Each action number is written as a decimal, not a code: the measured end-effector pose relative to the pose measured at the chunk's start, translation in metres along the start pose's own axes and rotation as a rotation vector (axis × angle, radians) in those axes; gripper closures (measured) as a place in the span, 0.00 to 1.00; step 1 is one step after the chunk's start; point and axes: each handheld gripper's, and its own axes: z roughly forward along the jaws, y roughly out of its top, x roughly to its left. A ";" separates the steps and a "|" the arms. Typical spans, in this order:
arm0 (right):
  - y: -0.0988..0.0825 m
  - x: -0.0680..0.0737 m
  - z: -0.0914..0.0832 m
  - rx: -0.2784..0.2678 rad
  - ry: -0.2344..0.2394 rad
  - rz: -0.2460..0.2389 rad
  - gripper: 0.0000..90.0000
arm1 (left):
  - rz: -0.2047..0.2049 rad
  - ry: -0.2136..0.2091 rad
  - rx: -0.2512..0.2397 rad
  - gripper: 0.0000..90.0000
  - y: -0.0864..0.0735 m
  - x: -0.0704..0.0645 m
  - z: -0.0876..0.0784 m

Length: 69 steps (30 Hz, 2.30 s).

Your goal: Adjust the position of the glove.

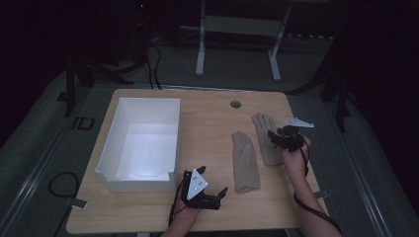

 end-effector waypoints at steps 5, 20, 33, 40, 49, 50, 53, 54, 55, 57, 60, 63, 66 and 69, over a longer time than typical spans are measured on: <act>0.002 -0.009 0.020 0.044 -0.025 0.004 0.57 | -0.004 -0.002 0.000 0.00 0.000 0.001 0.000; -0.020 -0.011 0.054 0.103 -0.019 0.058 0.62 | -0.007 -0.002 0.000 0.00 0.000 0.001 0.000; -0.008 -0.013 0.034 0.109 -0.044 0.082 0.92 | -0.007 -0.002 0.000 0.00 0.000 0.001 0.000; 0.005 -0.015 -0.005 0.031 -0.024 0.094 0.92 | -0.003 0.001 0.001 0.00 0.000 0.000 0.000; 0.000 -0.014 -0.064 -0.053 -0.022 0.098 0.92 | 0.007 0.005 0.003 0.00 0.000 -0.001 0.000; -0.002 -0.014 -0.069 -0.055 -0.023 0.099 0.92 | 0.007 0.005 0.003 0.00 0.000 -0.001 0.000; -0.013 -0.016 -0.080 -0.051 -0.022 0.108 0.92 | 0.009 0.005 0.004 0.00 0.000 -0.001 0.000; -0.018 -0.016 -0.083 -0.046 -0.027 0.103 0.92 | 0.009 0.005 0.004 0.00 0.000 -0.001 0.000; -0.023 -0.016 -0.085 -0.045 -0.021 0.115 0.92 | 0.009 0.006 0.004 0.00 0.000 -0.001 0.000; -0.034 -0.017 -0.090 -0.037 -0.026 0.124 0.92 | 0.010 0.006 0.005 0.00 0.000 -0.001 0.000; -0.044 -0.016 -0.091 -0.019 -0.043 0.116 0.92 | 0.011 0.006 0.005 0.00 0.000 -0.001 0.000; -0.063 -0.015 -0.088 0.026 -0.066 0.125 0.92 | 0.009 0.005 0.004 0.00 0.000 -0.001 0.000; -0.076 -0.013 -0.083 0.065 -0.075 0.117 0.91 | 0.009 0.005 0.006 0.00 0.000 -0.001 0.000; -0.084 -0.012 -0.077 0.090 -0.078 0.113 0.91 | 0.009 0.005 0.005 0.00 0.000 -0.001 0.000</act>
